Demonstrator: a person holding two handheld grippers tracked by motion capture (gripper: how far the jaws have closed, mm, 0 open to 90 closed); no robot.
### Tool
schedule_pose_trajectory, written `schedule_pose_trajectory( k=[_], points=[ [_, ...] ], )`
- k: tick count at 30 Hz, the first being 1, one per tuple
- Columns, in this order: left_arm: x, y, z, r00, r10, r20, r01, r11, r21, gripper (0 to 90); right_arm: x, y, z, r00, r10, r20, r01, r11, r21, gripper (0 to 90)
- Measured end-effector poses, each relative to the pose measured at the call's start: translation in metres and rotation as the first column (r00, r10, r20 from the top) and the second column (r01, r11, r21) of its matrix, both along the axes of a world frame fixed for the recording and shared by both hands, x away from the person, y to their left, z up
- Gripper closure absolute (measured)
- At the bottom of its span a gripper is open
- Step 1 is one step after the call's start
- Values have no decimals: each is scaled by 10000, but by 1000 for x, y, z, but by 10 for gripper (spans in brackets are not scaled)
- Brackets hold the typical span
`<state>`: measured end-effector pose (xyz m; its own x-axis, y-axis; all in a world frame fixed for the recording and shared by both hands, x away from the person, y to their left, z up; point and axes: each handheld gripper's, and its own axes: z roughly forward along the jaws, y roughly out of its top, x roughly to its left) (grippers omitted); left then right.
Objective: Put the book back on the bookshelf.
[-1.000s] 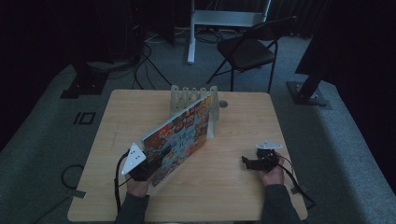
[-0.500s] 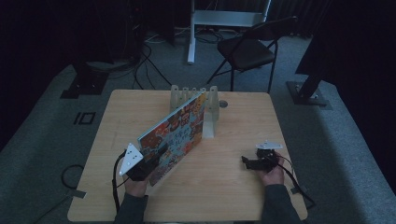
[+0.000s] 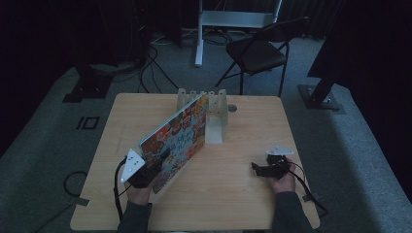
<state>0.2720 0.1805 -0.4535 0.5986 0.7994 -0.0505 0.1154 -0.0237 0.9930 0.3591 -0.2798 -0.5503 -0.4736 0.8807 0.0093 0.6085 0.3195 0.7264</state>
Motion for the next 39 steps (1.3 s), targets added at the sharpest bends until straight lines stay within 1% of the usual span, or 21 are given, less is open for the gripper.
schedule_pose_trajectory(
  k=[11,17,20,24,28,39],
  points=[
    [0,3,1,9990,454,-17,-454,9989,-86,812,0,0,0,10000,-1,0,1,10000,1,132],
    [1,5,2,9985,544,-49,-544,9985,-24,812,0,0,0,10000,-5,-2,5,10000,8,132],
    [1,4,2,9977,680,-8,-680,9977,36,812,0,0,0,10000,-1,-1,1,10000,3,132],
    [1,4,0,9965,841,-2,-841,9965,-13,811,0,0,0,10000,-1,-1,1,10000,4,132],
    [1,4,1,9947,1026,10,-1026,9947,28,812,0,0,0,10000,-1,-3,1,10000,2,132],
    [1,9,-2,9917,1281,-124,-1282,9917,-60,811,0,0,0,10000,-1,-2,1,10000,3,132]
  ],
)
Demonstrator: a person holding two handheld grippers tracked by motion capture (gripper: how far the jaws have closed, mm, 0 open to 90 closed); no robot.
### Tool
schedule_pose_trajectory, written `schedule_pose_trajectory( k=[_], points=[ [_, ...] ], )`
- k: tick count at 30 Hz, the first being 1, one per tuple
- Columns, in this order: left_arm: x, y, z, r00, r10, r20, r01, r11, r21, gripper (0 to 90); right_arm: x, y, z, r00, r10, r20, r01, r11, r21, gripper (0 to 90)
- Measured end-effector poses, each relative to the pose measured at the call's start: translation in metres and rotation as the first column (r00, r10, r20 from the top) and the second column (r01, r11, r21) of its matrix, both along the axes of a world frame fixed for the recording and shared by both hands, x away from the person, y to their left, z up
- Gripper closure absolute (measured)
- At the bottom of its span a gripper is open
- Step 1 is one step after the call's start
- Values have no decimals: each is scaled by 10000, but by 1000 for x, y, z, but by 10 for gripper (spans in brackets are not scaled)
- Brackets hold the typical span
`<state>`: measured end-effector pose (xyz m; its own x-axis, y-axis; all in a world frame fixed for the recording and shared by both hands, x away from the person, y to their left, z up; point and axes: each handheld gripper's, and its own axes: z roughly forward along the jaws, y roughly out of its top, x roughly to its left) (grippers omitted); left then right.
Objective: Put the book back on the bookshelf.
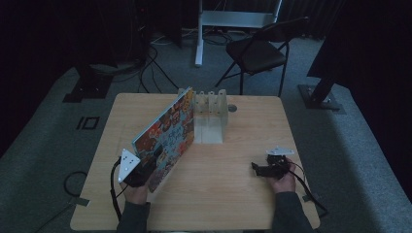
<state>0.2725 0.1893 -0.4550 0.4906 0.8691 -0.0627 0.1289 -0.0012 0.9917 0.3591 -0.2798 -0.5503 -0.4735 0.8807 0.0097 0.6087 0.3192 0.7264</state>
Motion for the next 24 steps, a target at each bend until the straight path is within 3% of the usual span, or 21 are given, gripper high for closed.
schedule_pose_trajectory(
  k=[24],
  points=[
    [14,-14,-1,9972,743,6,-743,9968,291,811,0,0,0,10000,-6,-6,6,10000,10,132]
  ],
)
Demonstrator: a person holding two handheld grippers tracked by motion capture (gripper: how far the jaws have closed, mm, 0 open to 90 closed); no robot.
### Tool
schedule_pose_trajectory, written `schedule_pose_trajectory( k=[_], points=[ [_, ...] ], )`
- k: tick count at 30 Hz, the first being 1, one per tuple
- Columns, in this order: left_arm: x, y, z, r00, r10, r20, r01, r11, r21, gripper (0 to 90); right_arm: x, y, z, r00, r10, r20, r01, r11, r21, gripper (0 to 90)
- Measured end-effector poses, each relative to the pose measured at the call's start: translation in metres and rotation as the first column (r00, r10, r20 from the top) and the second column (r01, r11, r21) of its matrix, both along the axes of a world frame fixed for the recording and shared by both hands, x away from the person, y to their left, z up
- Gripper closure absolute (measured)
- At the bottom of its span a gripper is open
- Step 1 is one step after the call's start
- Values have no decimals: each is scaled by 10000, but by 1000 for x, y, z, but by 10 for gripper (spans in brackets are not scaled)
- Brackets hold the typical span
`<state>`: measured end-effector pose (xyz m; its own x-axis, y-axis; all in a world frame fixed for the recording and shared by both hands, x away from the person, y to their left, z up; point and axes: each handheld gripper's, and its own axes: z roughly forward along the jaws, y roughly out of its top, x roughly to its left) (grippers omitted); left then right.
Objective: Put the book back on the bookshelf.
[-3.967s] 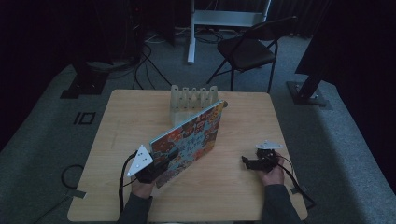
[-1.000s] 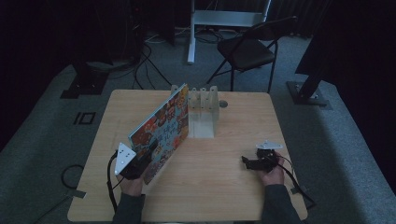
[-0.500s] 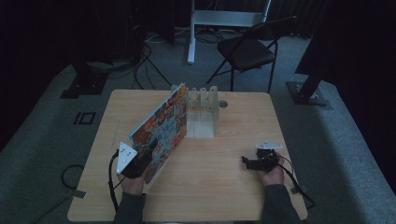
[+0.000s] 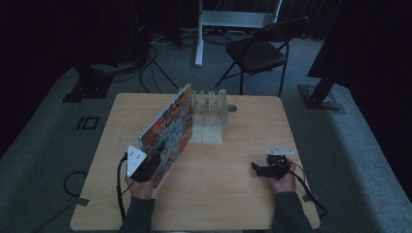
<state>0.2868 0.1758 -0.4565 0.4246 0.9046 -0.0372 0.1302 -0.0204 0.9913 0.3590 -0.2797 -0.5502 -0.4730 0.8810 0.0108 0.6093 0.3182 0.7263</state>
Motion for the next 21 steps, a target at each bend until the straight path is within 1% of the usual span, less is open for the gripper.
schedule_pose_trajectory(
  k=[7,15,21],
  points=[
    [3,0,-1,9998,187,-48,-188,9998,-102,811,0,0,0,10000,1,1,-1,10000,-1,132],
    [6,-4,-1,9993,379,-15,-379,9992,-124,811,0,0,0,10000,2,2,-2,10000,-3,132],
    [9,-7,0,9990,452,-12,-452,9990,-58,811,0,0,0,10000,0,-2,0,10000,0,132]
  ],
)
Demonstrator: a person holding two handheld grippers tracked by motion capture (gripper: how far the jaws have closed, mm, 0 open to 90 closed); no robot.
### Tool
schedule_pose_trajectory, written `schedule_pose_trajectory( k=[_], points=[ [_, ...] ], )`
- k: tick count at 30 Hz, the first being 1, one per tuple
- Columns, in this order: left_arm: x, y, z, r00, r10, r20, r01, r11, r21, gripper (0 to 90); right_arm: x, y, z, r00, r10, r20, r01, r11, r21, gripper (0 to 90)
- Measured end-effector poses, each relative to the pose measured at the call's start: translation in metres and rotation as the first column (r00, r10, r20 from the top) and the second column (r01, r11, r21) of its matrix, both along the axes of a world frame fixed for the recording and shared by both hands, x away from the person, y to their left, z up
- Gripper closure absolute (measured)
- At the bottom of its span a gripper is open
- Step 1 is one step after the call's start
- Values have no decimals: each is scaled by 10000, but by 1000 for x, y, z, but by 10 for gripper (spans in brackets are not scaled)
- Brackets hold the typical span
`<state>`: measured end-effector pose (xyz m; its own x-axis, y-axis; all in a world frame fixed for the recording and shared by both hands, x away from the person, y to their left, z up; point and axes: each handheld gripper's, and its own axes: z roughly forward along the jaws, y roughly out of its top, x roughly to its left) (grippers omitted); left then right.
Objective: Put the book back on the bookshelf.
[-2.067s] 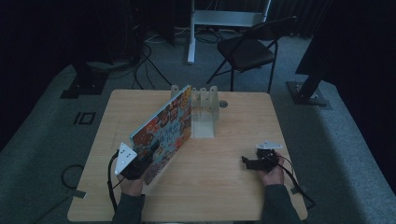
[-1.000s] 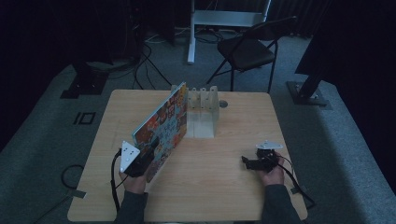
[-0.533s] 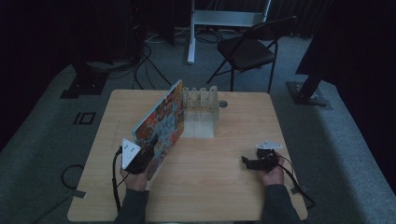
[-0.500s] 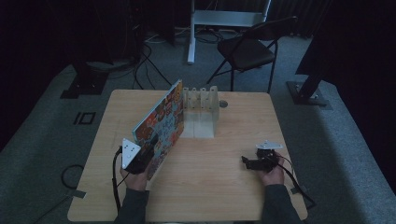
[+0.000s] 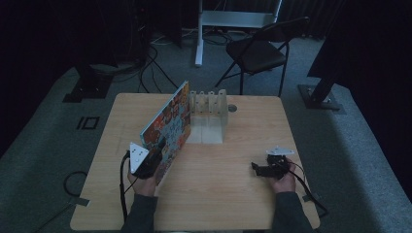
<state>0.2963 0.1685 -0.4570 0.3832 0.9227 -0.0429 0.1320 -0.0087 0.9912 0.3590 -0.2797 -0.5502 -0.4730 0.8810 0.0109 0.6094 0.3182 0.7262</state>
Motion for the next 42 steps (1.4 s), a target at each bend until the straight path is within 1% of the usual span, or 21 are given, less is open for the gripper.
schedule_pose_trajectory(
  k=[6,12,27,42],
  points=[
    [5,-6,1,10000,84,38,-84,9998,157,811,0,0,0,10000,1,8,-1,10000,-5,132],
    [10,-13,0,9997,260,17,-260,9997,33,811,0,0,0,10000,6,11,-5,10000,-8,133],
    [20,-25,0,9979,623,184,-630,9974,350,811,0,0,0,10000,3,10,-3,10000,-10,132],
    [24,-29,0,9975,659,255,-670,9967,456,811,0,0,0,10000,5,12,-4,10000,-9,132]
  ],
)
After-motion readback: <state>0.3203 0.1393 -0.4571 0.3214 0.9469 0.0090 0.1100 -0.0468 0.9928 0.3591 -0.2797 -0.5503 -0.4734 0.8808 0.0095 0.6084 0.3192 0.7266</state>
